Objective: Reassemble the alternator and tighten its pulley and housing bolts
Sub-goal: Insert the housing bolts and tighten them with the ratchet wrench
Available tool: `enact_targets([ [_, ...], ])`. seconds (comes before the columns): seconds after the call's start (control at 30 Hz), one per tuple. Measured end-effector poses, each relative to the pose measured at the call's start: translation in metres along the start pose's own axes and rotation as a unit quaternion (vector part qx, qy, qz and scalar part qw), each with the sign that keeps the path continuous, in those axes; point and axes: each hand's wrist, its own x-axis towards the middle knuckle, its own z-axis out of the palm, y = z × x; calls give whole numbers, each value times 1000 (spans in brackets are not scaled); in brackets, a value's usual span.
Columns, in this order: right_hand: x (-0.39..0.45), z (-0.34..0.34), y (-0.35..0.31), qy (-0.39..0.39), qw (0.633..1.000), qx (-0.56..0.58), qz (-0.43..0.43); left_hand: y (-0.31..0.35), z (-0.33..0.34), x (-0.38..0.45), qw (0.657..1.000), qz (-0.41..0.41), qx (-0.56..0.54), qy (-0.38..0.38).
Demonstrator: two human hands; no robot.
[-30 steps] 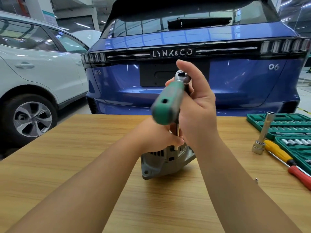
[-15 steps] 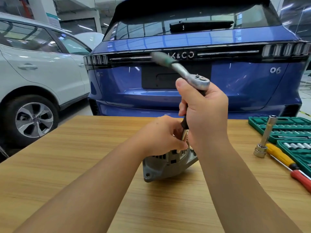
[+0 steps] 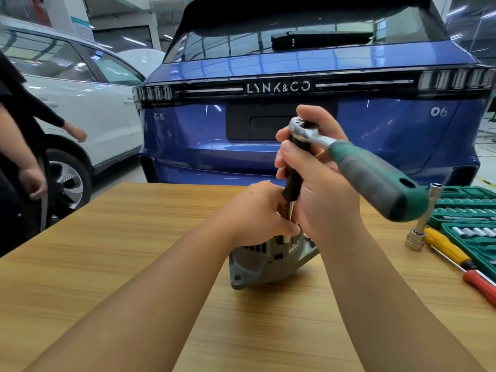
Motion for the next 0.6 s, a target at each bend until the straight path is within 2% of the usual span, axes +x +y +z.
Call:
enact_targets([
  [0.1, 7, 2, -10, 7, 995, 69, 70, 0, 0, 0, 1000, 1, 0, -1],
  [0.17, 13, 0, -12, 9, 991, 74, 108, 0, 1, 0, 1000, -2, 0, 5],
  [0.27, 14, 0, -11, -18, 988, 94, 123, -1, 1, 0, 1000, -5, -9, 6],
  [0.33, 10, -2, -10, -5, 987, 108, 121, 0, 1, 0, 1000, 4, -14, 9],
  [0.4, 6, -2, -9, 43, 991, 68, 106, 1, 1, 0, 1000, 11, -8, 5],
  [0.5, 6, 0, -7, 92, 992, -71, 41, 3, 1, 1, 999, 9, 11, -28],
  [0.53, 7, -1, -7, 104, 990, -87, 46, 4, 1, 1, 999, 7, 9, -32],
  [0.6, 8, -5, -9, 79, 992, -24, 97, 4, 1, 1, 1000, 4, 3, -30],
])
